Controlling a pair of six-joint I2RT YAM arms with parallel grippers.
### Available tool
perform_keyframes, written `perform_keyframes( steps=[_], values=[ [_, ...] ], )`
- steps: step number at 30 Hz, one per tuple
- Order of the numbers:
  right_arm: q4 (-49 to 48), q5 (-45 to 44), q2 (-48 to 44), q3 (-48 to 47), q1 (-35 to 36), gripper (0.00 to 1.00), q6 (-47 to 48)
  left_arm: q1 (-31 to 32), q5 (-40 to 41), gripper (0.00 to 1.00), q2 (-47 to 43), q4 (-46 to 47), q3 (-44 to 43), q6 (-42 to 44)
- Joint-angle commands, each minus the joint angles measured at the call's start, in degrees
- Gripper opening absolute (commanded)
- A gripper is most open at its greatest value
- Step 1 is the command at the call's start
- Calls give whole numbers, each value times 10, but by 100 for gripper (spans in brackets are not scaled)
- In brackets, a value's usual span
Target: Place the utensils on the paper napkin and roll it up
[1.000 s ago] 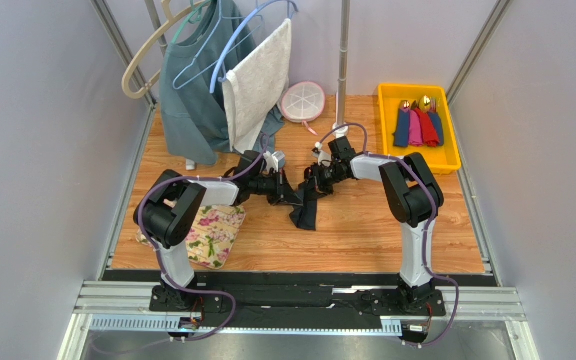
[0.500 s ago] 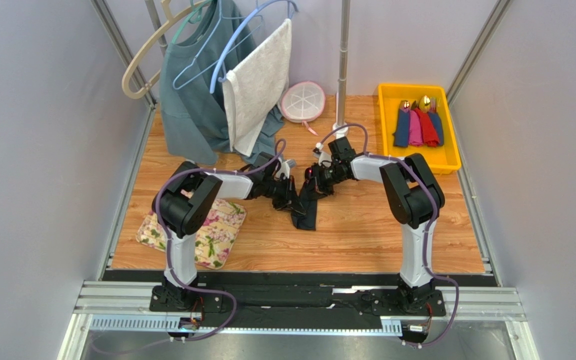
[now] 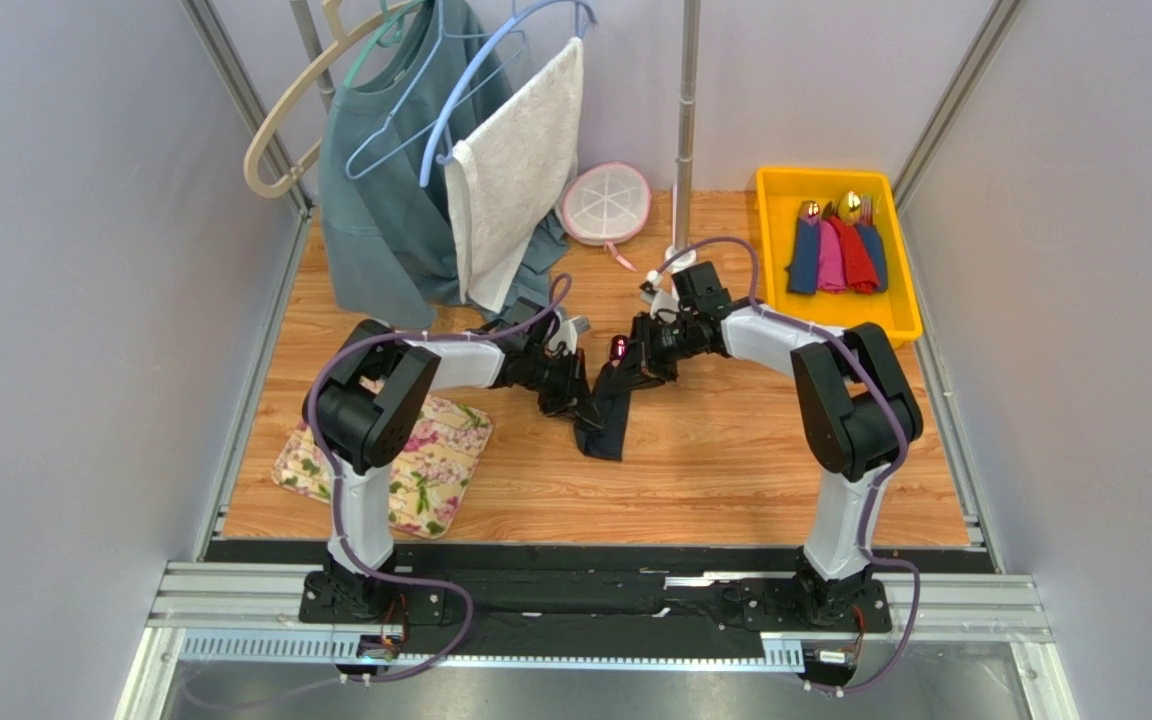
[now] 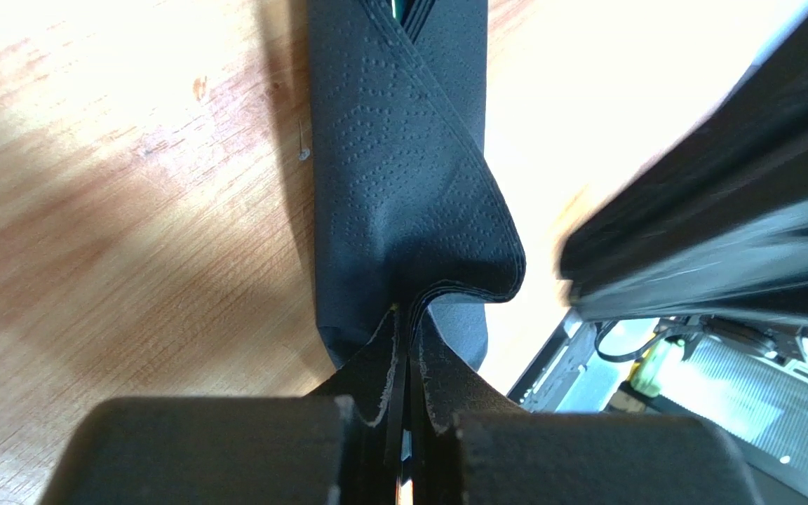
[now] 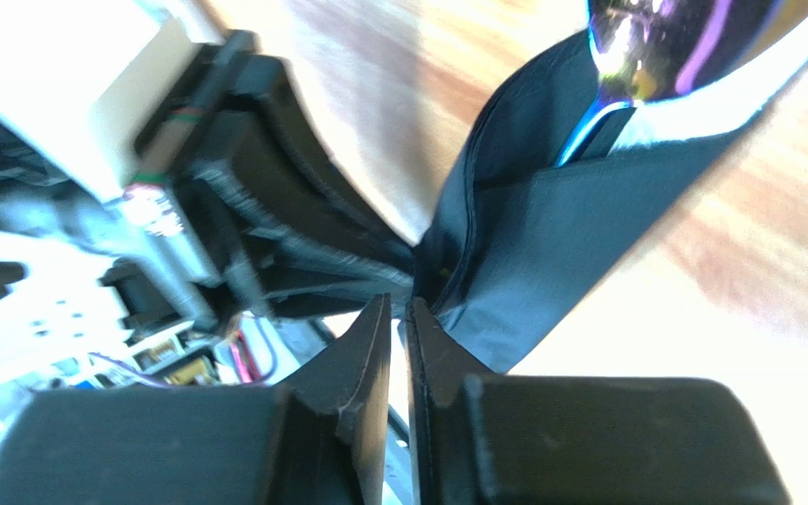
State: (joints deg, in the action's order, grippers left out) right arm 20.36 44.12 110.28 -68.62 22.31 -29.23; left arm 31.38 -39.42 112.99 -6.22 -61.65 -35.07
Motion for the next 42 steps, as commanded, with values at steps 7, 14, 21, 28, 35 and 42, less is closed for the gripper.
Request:
perform_keyframes(
  steps=[7, 14, 21, 28, 35, 42],
  values=[
    [-114, 31, 3, 58, -24, 1, -94, -7, 64, 0, 21, -45, -5, 48],
    [-146, 26, 24, 77, -31, 0, -106, -8, 61, 0, 18, -40, 1, 48],
    [-161, 18, 53, 87, -30, 0, -107, -9, 51, 0, 16, -32, -1, 40],
    [-145, -12, 66, 91, -30, 0, -94, -9, 30, 0, -18, -9, -4, 19],
    [-125, -49, 71, 98, -30, 0, -89, -1, 9, 0, -63, -8, -25, -25],
    [-119, -61, 70, 100, -29, 0, -89, 18, -20, 0, -77, 22, -18, -69]
  ],
)
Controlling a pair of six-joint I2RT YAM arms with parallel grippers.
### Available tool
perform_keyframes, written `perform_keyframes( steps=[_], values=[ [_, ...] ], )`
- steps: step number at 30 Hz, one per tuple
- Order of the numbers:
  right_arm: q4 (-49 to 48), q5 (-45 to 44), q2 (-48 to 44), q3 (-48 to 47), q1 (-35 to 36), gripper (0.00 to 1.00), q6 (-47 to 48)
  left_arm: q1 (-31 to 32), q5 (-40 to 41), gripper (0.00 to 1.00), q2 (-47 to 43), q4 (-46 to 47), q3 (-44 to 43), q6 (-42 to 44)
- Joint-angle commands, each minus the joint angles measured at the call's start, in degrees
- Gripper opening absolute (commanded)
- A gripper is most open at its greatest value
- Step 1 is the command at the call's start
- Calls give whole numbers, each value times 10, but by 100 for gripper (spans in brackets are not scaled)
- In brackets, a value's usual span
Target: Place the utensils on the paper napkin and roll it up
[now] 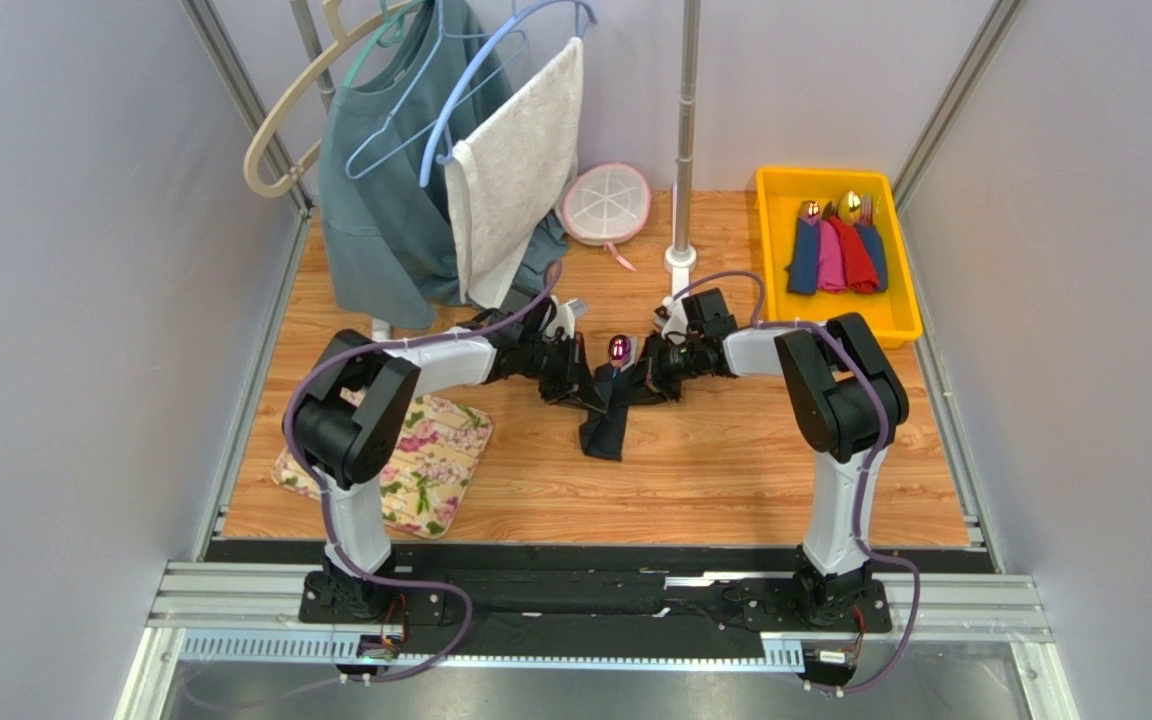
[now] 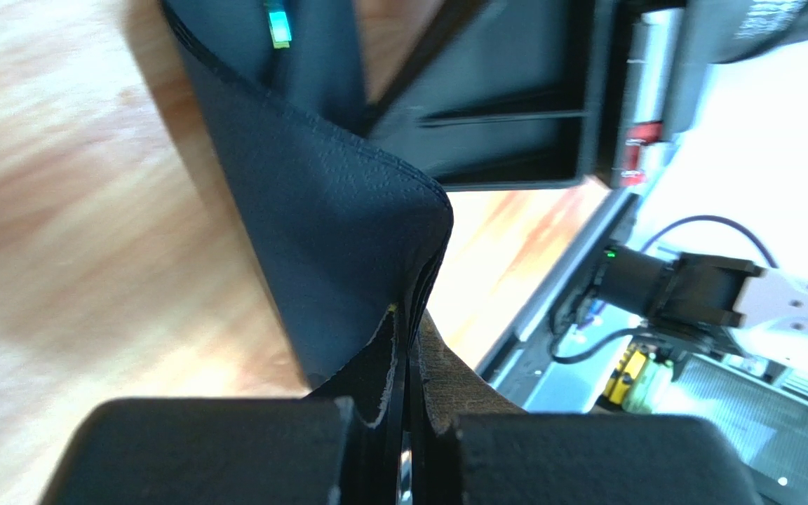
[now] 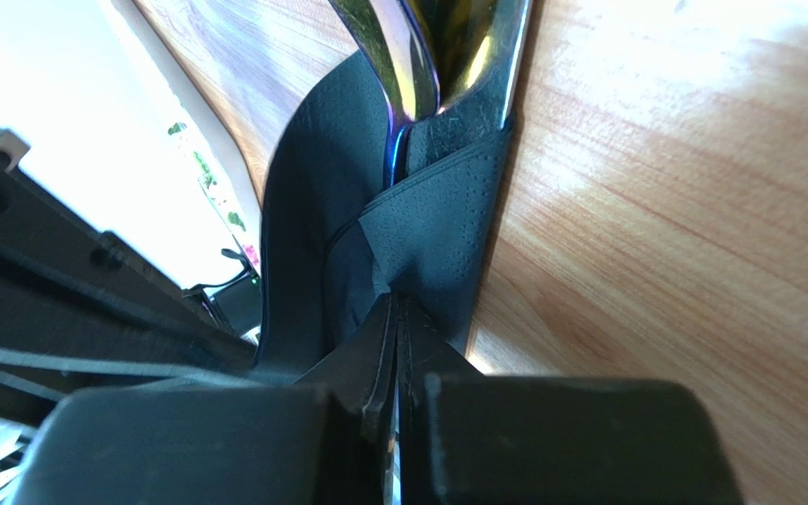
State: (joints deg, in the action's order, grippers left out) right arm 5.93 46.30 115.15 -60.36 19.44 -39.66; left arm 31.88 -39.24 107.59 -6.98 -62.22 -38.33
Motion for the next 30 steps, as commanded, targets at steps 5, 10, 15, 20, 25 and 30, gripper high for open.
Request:
perform_keyframes(
  steps=[5, 10, 15, 20, 25, 30],
  values=[
    [26, -89, 19, 20, -1, 0, 15, 30, -28, 0, -1, 67, -5, -54],
    [28, -92, 18, 21, -1, 0, 14, 34, -21, 0, 30, 152, 6, -89],
    [29, -94, 20, 19, 0, 0, 13, 35, -17, 0, 53, 178, 17, -100],
    [34, -93, 20, 20, 0, 0, 13, 35, -8, 0, 77, 181, 26, -90],
    [49, -77, 21, 9, 0, 0, 24, 35, -7, 14, 103, 180, 34, -79],
    [100, -65, -6, -24, -12, 2, 61, 35, -9, 41, 125, 167, 36, -61]
  ],
)
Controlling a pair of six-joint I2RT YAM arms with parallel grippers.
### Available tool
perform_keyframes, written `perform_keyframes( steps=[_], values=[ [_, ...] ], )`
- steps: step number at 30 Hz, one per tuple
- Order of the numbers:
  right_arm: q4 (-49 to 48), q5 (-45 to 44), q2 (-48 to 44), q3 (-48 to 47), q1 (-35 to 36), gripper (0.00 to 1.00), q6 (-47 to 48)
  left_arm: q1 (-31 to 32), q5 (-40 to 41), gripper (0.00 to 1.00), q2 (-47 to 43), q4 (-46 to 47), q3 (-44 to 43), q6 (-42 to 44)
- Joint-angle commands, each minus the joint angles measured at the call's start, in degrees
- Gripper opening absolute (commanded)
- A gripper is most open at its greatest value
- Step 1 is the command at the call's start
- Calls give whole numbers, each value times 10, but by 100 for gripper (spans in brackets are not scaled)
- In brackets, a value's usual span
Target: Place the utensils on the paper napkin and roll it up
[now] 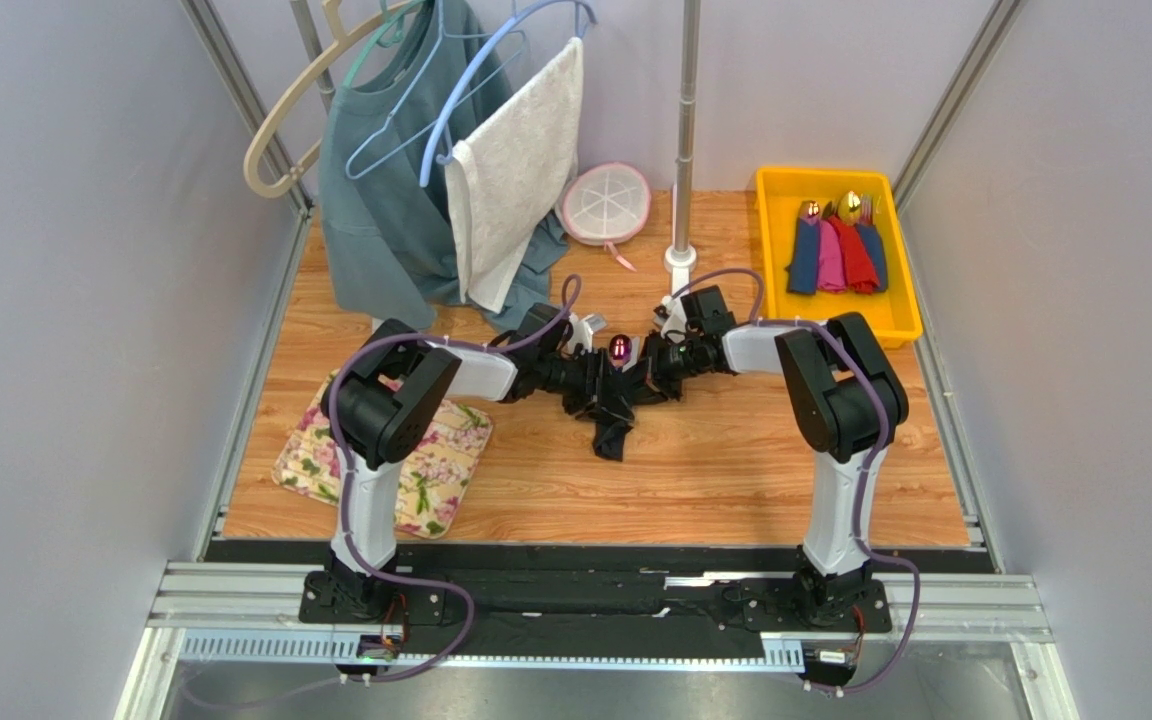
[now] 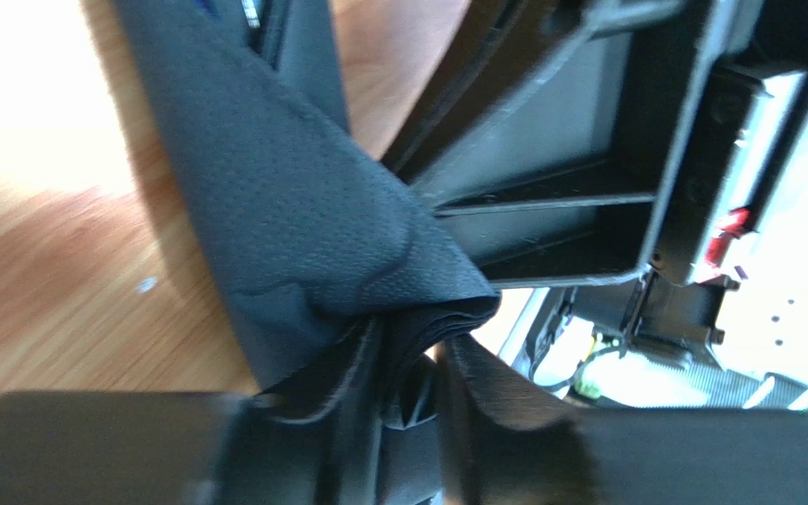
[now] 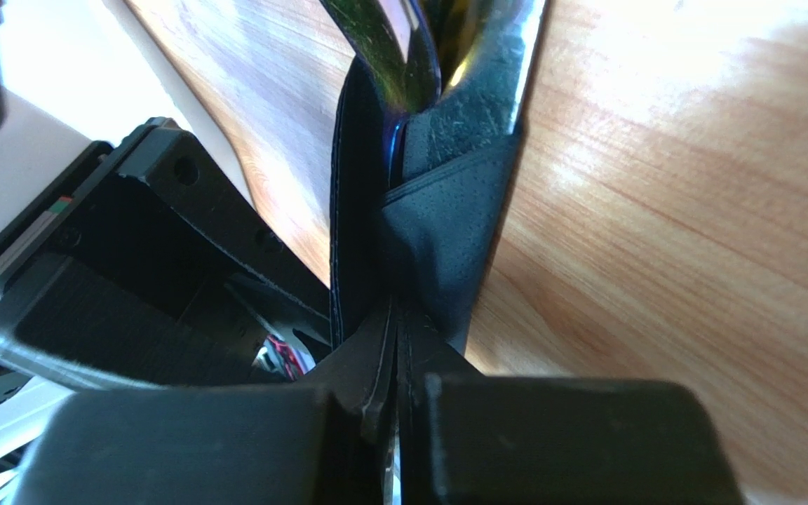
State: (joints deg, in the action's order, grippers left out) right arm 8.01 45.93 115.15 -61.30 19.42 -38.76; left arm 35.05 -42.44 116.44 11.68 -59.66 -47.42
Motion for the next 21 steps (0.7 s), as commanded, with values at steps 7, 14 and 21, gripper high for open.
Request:
perform_keyframes(
  steps=[7, 14, 21],
  values=[
    [185, -57, -51, -82, -51, 17, 105, 4, 30, 64, 46, -19, 7, 41],
    [193, -23, -60, -93, -58, 38, 104, 4, 30, 76, 42, -23, 2, 56],
    [182, -22, -34, -98, -42, 45, 95, 5, 35, 78, 39, -33, -8, 75]
  ],
)
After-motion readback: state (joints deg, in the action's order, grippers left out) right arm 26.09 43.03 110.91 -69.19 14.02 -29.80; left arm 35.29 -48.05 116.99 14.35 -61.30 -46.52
